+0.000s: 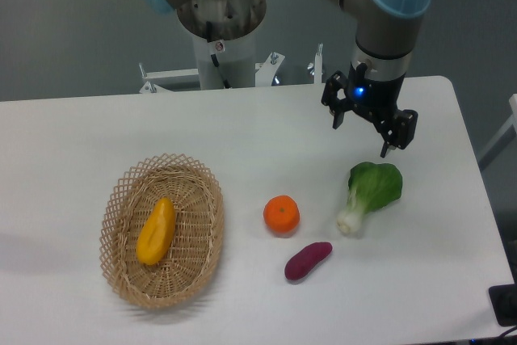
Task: Pick up the mango from the basket
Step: 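Move the open gripper over the basket and lower it toward the yellow mango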
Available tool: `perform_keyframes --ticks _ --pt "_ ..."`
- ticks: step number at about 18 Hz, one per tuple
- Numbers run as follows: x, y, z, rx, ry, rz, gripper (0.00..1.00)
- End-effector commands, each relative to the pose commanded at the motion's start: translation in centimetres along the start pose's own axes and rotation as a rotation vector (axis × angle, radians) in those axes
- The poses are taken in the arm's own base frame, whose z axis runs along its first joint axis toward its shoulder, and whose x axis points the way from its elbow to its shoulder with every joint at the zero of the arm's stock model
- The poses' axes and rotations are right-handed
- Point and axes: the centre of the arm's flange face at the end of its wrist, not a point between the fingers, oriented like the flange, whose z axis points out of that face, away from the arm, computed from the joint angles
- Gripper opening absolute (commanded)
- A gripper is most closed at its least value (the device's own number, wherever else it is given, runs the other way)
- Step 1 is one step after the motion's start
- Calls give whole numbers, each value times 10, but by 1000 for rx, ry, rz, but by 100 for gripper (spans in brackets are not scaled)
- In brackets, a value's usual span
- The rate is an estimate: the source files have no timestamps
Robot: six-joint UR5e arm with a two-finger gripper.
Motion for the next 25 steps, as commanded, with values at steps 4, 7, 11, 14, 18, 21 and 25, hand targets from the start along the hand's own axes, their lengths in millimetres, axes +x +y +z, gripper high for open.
perform_keyframes --ticks 4,7,11,14,18,21,25 --pt "4 1 8 -4 12 1 100" --pt "11 -1 9 1 18 -9 100" --pt "27 -5 11 3 27 -76 100" --pt "40 -17 11 7 20 -130 100" --pt "62 -42 23 23 -8 -191 100" --pt "86 -71 39 51 -40 -262 100" --pt "112 -101 60 61 -20 -319 100"
